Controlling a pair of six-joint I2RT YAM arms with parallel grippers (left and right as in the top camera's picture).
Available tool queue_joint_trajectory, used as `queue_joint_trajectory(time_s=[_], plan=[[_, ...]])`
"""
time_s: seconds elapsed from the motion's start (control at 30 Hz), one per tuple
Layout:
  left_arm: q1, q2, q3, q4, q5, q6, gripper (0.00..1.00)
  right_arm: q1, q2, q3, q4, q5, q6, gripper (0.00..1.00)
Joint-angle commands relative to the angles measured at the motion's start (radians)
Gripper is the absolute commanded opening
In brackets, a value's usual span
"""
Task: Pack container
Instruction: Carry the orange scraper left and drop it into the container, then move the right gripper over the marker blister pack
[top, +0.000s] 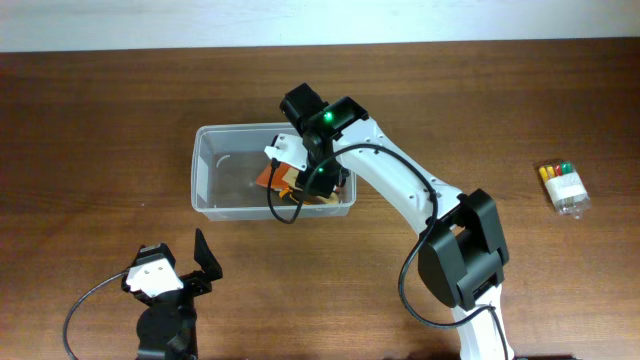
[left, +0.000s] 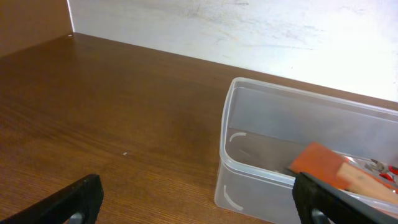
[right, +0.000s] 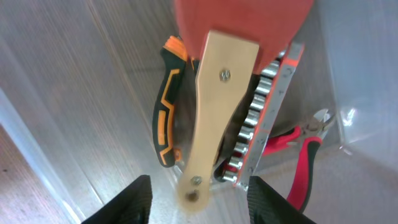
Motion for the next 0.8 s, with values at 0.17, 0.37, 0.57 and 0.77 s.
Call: queue_joint_trajectory(time_s=[0.17, 0.37, 0.57, 0.77], plan=[[-0.003, -0.005, -0.003, -0.001, -0.003, 0.009, 0.99, -0.062, -0.026, 0.309, -0.171, 0.287, 0.119, 0.51], [-0.003, -0.005, -0.003, -0.001, -0.003, 0.009, 0.99, -0.334, -0.060, 0.586, -0.378, 0.314, 0.170, 0.53], [-0.003, -0.005, -0.003, -0.001, -0.003, 0.009, 0.99, -0.695, -0.093, 0.617, -0.460, 0.313, 0.164, 0.59], [-0.003, -0.005, -0.003, -0.001, -0.003, 0.009, 0.99, -1.019, -0.090, 0.597, -0.447, 0.257, 0.119, 0.66]])
